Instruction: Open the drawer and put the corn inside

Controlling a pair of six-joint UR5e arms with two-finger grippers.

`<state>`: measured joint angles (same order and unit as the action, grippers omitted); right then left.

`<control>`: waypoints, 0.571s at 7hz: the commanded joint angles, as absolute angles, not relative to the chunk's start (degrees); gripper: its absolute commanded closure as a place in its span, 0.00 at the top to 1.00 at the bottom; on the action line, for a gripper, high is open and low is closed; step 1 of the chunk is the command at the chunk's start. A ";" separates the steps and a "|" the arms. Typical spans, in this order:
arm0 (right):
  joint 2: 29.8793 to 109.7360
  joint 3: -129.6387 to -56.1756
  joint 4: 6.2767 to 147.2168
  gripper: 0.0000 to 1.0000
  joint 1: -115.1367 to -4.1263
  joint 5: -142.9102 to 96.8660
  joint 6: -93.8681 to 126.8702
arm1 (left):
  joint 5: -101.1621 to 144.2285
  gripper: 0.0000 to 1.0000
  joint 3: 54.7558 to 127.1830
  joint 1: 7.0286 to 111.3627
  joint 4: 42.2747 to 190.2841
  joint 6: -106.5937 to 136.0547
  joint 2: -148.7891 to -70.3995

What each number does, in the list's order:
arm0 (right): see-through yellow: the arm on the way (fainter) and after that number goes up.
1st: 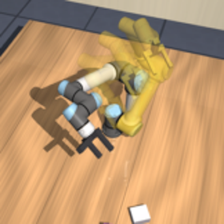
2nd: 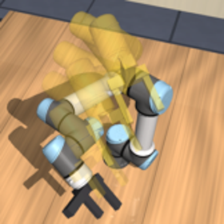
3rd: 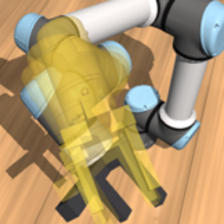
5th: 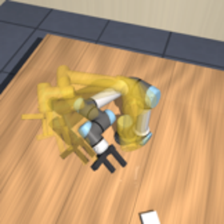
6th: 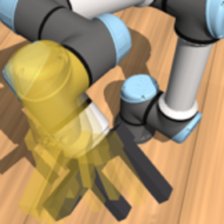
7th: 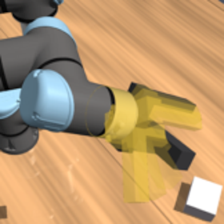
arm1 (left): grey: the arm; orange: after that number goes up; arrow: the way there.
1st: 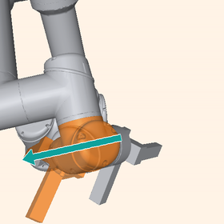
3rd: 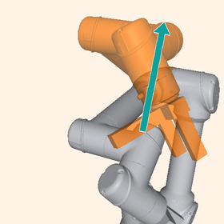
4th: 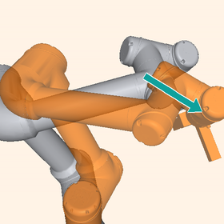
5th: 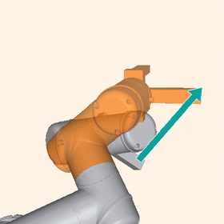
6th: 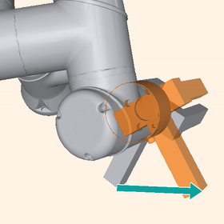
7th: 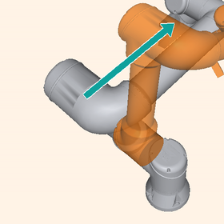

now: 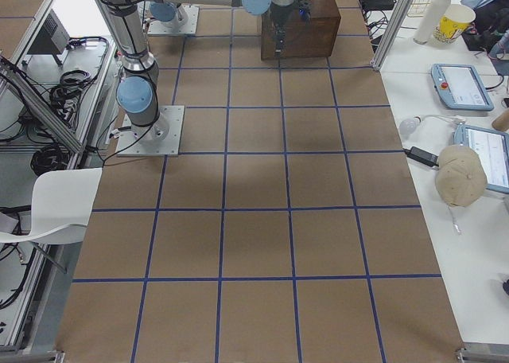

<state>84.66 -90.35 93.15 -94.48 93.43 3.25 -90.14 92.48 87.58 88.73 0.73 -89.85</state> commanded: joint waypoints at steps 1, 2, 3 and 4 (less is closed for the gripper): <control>84.64 -90.35 93.16 1.00 -94.48 93.43 3.25 | -90.18 1.00 92.81 87.54 88.77 0.70 -89.65; 84.73 -90.35 93.16 1.00 -94.48 93.43 3.25 | -90.18 1.00 92.81 87.54 88.77 0.70 -89.65; 84.64 -90.35 93.08 1.00 -94.48 93.43 3.25 | -90.18 1.00 92.90 87.54 88.77 0.70 -89.65; 84.64 -90.35 93.16 1.00 -94.48 93.43 3.25 | -90.18 1.00 92.81 87.63 88.68 0.70 -90.00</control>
